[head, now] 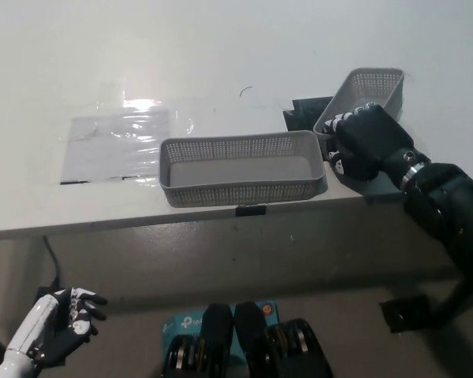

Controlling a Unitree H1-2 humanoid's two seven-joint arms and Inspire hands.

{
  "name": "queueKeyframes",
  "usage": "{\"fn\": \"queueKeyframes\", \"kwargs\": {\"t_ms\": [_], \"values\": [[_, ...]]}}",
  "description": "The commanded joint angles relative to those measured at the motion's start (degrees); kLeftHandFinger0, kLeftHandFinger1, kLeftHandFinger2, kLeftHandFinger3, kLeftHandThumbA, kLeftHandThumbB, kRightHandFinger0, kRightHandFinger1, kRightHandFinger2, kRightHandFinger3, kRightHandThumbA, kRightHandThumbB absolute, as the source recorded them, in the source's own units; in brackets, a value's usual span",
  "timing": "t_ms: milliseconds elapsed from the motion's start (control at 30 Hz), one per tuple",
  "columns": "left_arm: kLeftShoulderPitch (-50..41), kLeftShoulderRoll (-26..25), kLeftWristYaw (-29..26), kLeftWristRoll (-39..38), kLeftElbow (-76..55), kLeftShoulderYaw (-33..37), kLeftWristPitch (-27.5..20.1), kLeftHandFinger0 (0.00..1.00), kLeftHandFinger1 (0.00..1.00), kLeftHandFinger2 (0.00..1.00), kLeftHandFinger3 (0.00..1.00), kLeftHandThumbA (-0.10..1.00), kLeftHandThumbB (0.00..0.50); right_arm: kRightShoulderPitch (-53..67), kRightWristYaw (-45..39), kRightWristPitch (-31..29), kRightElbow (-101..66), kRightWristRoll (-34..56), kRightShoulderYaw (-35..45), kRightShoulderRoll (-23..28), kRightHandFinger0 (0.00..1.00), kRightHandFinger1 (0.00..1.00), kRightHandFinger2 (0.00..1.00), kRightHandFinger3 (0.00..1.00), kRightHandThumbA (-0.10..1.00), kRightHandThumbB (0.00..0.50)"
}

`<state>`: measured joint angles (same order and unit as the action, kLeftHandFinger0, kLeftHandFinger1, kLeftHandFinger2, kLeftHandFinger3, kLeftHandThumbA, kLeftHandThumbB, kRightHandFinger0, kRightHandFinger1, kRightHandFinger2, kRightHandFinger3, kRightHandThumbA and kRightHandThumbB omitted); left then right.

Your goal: The robot uses its right hand to pick up the grey box kept on the middle on the desk and place it on top of another box next to it in a right angle

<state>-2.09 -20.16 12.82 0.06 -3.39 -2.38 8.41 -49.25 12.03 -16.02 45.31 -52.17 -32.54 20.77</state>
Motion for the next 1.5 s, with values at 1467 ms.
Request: {"fn": "queueKeyframes", "kwargs": {"t_ms": [1467], "values": [[0.7, -2.7, 0.3, 6.0, 0.8, 1.3, -3.8, 0.38, 0.37, 0.43, 0.53, 0.09, 0.274, 3.7, -0.2, -8.1, -32.5, 13.9, 10.7, -8.0, 0.00, 0.02, 0.39, 0.38, -0.10, 0.226]]}}
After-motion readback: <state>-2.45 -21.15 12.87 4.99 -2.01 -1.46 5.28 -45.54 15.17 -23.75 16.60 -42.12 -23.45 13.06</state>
